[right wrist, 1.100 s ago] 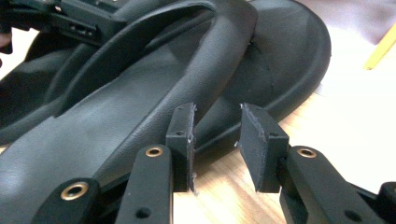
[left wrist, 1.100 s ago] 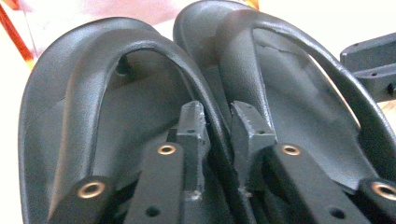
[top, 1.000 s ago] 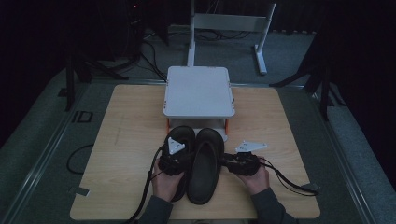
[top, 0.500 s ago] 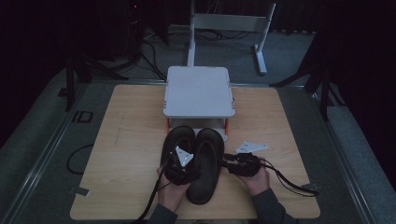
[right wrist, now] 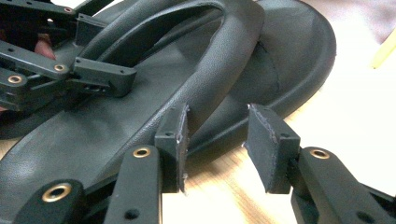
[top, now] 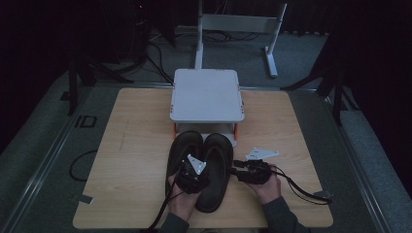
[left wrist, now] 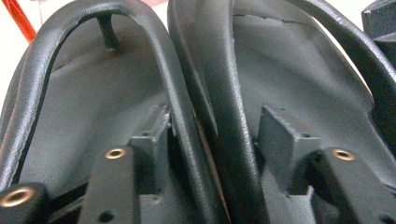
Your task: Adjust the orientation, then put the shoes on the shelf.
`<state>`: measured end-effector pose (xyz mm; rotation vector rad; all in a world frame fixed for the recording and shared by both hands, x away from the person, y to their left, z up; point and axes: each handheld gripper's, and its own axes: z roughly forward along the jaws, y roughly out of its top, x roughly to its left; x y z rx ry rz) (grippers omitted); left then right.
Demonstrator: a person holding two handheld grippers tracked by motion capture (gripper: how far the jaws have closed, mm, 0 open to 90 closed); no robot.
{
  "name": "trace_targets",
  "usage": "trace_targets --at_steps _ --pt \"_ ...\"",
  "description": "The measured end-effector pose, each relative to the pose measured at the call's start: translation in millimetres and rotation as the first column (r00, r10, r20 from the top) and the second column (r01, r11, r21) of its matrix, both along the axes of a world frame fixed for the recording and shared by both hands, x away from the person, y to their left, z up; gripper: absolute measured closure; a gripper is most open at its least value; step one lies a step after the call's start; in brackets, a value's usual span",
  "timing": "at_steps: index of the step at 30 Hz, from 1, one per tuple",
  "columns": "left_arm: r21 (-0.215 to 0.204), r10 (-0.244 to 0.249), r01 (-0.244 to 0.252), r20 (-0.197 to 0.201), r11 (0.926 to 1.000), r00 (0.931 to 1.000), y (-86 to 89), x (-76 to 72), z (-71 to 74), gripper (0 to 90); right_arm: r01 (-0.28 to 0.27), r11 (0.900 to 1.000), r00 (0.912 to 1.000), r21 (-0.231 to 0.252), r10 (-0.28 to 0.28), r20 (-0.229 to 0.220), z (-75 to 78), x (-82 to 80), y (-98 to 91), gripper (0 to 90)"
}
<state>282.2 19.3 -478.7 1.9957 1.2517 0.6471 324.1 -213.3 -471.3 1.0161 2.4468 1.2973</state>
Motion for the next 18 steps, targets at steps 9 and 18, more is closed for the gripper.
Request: trace_targets --at_steps 9,18 --pt "-0.013 0.051 -0.051 0.009 0.9986 0.9987 0.2 0.1 0.2 66.8 -0.013 0.9999 0.9999 0.011 0.013 0.003 1.6 -0.7 -0.4 54.0" --pt "-0.060 0.133 -0.133 -0.001 0.9893 0.9911 3.0 2.0 0.9 74.1 -0.019 0.9998 0.9997 0.011 0.019 0.016 4.8 -3.7 -3.5 52.6"
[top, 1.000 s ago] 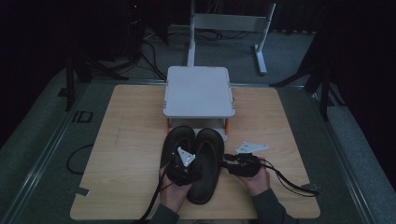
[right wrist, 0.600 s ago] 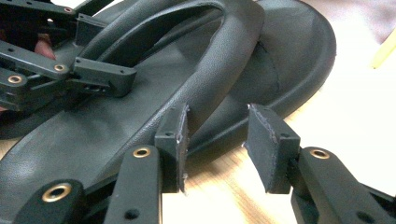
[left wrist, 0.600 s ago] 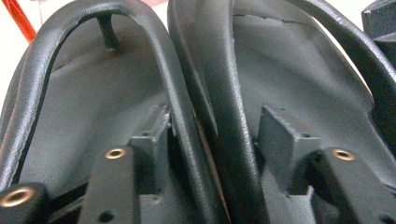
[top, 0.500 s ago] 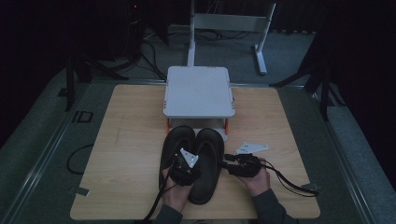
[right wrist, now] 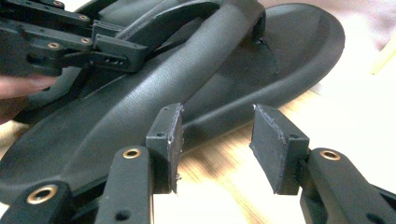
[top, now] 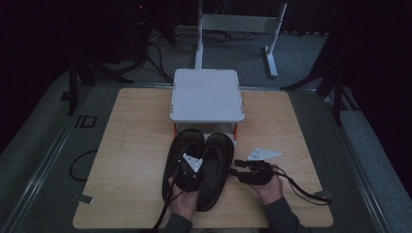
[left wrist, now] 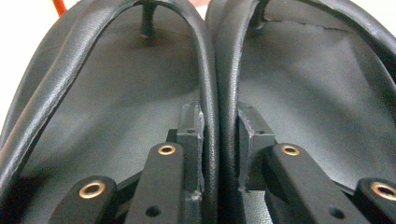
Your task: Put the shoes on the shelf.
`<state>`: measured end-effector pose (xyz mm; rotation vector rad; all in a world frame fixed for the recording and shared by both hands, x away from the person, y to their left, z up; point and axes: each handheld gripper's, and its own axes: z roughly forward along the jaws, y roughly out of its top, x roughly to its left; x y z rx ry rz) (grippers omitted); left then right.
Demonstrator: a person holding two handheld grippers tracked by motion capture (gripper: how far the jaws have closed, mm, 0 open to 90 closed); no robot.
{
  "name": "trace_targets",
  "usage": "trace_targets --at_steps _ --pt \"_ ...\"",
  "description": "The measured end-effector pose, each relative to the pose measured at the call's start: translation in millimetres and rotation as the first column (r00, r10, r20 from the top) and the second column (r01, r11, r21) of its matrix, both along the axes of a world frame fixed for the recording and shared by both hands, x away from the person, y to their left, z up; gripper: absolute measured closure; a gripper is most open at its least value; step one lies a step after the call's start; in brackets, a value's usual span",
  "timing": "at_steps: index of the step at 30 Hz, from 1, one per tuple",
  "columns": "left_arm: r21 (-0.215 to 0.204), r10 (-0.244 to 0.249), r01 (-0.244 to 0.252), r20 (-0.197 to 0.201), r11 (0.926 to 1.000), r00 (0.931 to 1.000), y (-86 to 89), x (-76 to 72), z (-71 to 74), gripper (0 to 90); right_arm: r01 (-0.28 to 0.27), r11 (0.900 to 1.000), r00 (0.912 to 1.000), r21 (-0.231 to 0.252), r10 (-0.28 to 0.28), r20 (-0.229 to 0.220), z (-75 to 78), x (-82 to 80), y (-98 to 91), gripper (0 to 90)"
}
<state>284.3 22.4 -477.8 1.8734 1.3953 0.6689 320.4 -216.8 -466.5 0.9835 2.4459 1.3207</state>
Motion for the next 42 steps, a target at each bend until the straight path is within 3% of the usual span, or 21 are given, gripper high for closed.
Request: trace_targets --at_steps 16,21,32,42 --pt "-0.016 0.041 -0.041 0.024 0.9990 0.9989 -5.4 15.5 7.4 74.4 0.023 0.9997 0.9996 -0.004 -0.023 0.016 2.6 -5.2 -15.4 51.9" --pt "-0.023 0.056 -0.055 0.039 0.9982 0.9977 -8.2 22.9 11.4 74.3 0.018 0.9990 0.9994 -0.042 -0.017 0.032 2.2 -9.3 -17.4 51.2" --pt "-0.032 0.080 -0.078 0.058 0.9964 0.9951 -11.7 36.7 18.0 74.3 0.042 0.9985 0.9989 -0.034 -0.041 0.023 -0.3 -10.1 -27.2 50.0" --pt "-0.042 0.099 -0.096 0.067 0.9945 0.9928 -20.2 48.3 21.4 74.2 0.046 0.9975 0.9988 -0.054 -0.044 0.023 -3.1 -9.2 -26.4 49.3"
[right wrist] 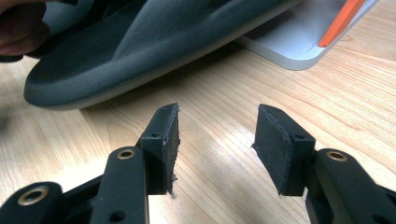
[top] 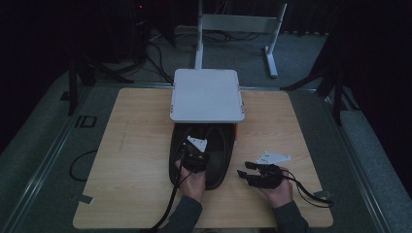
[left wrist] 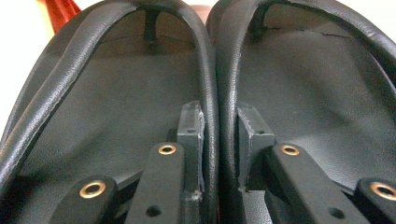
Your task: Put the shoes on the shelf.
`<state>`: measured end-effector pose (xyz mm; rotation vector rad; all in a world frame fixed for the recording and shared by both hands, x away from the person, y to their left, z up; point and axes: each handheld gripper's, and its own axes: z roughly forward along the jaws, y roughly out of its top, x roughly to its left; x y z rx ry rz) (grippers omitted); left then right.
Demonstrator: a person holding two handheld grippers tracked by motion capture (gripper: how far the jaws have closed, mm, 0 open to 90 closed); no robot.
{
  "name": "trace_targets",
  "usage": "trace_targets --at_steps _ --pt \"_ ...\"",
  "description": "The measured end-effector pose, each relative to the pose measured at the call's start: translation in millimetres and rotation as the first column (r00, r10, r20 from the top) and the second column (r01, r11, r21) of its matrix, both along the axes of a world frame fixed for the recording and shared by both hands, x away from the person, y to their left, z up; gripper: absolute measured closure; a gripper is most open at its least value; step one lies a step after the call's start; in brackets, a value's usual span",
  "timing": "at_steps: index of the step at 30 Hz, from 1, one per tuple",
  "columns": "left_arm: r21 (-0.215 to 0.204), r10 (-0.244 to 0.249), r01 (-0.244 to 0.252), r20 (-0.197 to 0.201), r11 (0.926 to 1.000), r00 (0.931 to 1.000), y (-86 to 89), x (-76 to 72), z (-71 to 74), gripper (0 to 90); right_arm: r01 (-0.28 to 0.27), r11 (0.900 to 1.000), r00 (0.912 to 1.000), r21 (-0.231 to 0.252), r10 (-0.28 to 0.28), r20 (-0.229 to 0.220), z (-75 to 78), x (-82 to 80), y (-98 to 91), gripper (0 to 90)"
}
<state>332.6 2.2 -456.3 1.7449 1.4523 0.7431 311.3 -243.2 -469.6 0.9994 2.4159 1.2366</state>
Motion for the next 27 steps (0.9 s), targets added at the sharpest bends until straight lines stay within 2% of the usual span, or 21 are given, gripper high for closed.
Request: trace_targets --at_steps 4,9,27 --pt "0.005 0.008 -0.008 0.002 1.0000 1.0000 -1.6 3.6 0.7 74.1 0.002 0.9999 1.0000 -0.015 -0.002 0.001 -1.9 0.0 0.5 49.1" --pt "0.023 0.026 -0.026 0.006 0.9994 0.9996 -7.3 11.3 -0.4 74.1 0.006 1.0000 1.0000 -0.006 -0.006 -0.005 -3.5 0.0 -2.1 49.1" --pt "0.017 0.064 -0.064 0.018 0.9978 0.9978 -16.5 37.2 2.3 73.8 0.023 0.9997 0.9997 0.013 -0.023 -0.003 -3.6 1.0 -9.1 49.1"
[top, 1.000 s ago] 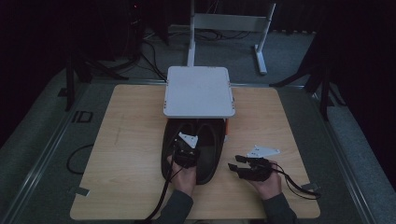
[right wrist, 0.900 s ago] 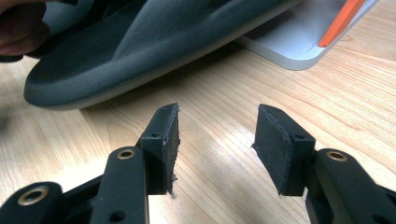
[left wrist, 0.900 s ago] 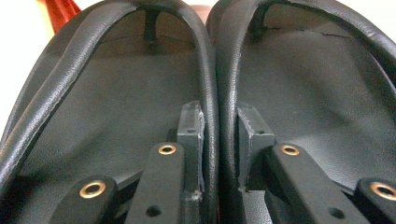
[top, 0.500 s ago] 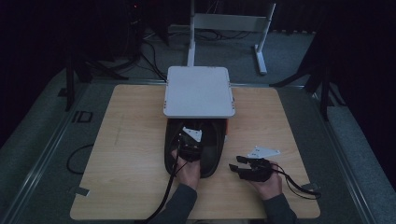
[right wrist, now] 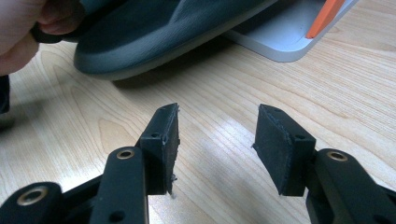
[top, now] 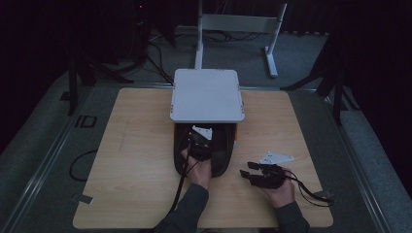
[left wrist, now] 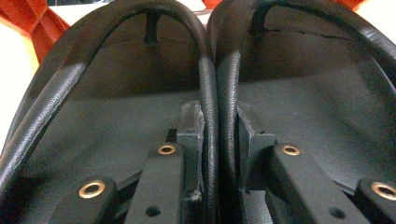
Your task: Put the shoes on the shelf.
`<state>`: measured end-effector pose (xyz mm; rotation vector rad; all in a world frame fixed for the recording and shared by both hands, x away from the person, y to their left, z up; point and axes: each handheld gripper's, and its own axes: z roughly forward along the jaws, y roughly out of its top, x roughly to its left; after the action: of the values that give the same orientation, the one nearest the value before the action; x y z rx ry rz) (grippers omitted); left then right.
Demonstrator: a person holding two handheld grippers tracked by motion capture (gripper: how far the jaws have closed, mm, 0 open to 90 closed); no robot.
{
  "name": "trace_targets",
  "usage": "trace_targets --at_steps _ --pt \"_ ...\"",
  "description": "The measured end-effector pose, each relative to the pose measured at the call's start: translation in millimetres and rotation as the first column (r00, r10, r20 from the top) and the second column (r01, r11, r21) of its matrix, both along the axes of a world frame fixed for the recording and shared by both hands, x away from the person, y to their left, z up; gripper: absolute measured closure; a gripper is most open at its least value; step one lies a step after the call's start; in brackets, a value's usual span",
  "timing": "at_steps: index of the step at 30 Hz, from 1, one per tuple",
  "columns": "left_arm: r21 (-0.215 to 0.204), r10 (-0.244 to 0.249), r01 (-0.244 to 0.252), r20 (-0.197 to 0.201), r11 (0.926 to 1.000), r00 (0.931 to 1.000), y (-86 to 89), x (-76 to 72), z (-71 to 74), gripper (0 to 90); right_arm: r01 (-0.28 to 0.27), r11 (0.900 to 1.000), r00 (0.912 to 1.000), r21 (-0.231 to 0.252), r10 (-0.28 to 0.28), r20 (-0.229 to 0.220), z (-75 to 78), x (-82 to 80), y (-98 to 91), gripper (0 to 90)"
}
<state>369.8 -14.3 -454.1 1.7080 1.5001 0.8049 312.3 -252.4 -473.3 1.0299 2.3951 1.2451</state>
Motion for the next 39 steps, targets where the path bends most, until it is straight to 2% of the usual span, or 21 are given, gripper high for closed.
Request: trace_targets --at_steps 3,27,33,39 --pt "-0.001 0.010 -0.010 0.007 0.9999 0.9999 -1.6 6.1 0.1 73.8 0.003 1.0000 1.0000 -0.003 -0.003 -0.008 -1.5 0.3 -0.2 49.1" --pt "-0.030 0.039 -0.037 0.051 0.9989 0.9979 -3.4 21.1 2.7 73.3 0.002 1.0000 0.9999 -0.003 -0.002 -0.013 -3.0 -1.6 1.1 49.1" --pt "-0.025 0.045 -0.043 0.063 0.9988 0.9970 -5.5 27.3 3.8 73.2 0.002 1.0000 0.9999 0.006 -0.002 -0.015 -3.0 -1.1 1.3 49.2" --pt "-0.044 0.055 -0.052 0.065 0.9977 0.9964 -4.3 33.5 4.2 72.9 0.003 1.0000 0.9999 0.007 -0.003 -0.015 -2.9 -1.1 1.3 49.3"
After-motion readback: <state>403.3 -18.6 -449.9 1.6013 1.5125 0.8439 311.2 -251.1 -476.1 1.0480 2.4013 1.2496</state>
